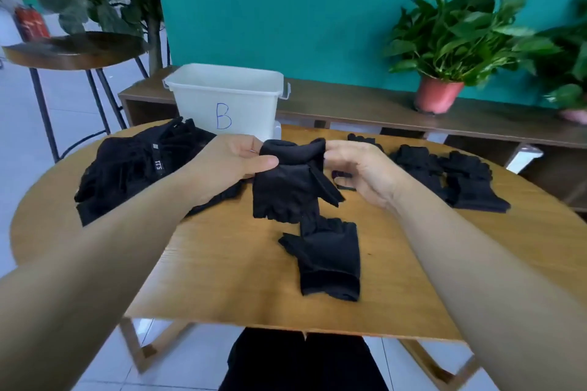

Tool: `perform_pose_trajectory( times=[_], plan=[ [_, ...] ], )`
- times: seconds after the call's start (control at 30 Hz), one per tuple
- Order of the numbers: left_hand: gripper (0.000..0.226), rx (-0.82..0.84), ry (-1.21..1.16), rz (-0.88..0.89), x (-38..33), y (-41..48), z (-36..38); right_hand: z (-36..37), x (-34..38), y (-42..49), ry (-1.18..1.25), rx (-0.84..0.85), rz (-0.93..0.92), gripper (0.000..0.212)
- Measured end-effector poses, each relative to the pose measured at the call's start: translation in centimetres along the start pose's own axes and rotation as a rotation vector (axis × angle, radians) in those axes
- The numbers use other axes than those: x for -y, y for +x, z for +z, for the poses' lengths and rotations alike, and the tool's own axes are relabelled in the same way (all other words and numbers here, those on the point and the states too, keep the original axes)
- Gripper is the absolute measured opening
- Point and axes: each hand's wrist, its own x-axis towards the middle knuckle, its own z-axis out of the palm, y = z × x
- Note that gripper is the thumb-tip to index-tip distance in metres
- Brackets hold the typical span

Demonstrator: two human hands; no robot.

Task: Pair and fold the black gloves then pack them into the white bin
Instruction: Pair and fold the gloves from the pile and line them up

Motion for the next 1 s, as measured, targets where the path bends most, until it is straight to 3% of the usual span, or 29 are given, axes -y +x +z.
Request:
perform_pose_trajectory(
  times=[0.13, 0.2, 0.3, 0.53, 0.6, 0.7, 0.77, 0.83, 0.9, 1.0],
  plan=[
    [0.018, 0.033, 0.003, -0.008, -1.5, -1.4, 2.5, -1.0, 0.1, -3.4, -0.124, -0.098, -0.029, 0.007],
    [0.004, 0.02, 0.022, 0.005, -2.1, -1.8, 3.2, -1.0, 0.0, -4.2, -0.14, -0.152, -0.067, 0.013],
    [0.003, -0.013, 0.065, 0.009, -3.2, -2.5, 3.7, -1.0, -0.2, -4.7, -0.158, -0.212, -0.108, 0.03],
    [0.005, -0.051, 0.142, -0.011, -4.2, -3.6, 3.9, -0.5, -0.3, -5.4, -0.141, -0.234, -0.092, 0.016],
    [0.008, -0.124, 0.171, -0.013, -4.1, -3.3, 4.1, -0.3, -0.2, -5.5, -0.126, -0.298, -0.087, 0.012],
    [0.02, -0.357, 0.337, 0.041, -4.0, -3.3, 4.7, -0.3, -0.5, -4.8, -0.163, -0.47, -0.103, 0.019],
    [0.03, -0.339, 0.358, 0.088, -4.1, -3.5, 5.7, -0.1, -0.6, -4.3, -0.222, -0.548, -0.119, 0.018],
    [0.04, -0.207, 0.292, 0.108, -4.5, -4.0, 7.3, 0.7, -0.4, -4.3, -0.239, -0.537, -0.138, 0.016],
    [0.029, -0.138, 0.213, 0.136, -4.6, -3.8, 8.8, 1.6, 0.1, -4.7, -0.229, -0.441, -0.166, 0.015],
    [0.008, -0.232, 0.149, 0.162, -4.8, -3.1, 9.5, 1.8, 0.7, -5.5, -0.214, -0.294, -0.242, 0.015]
  ],
)
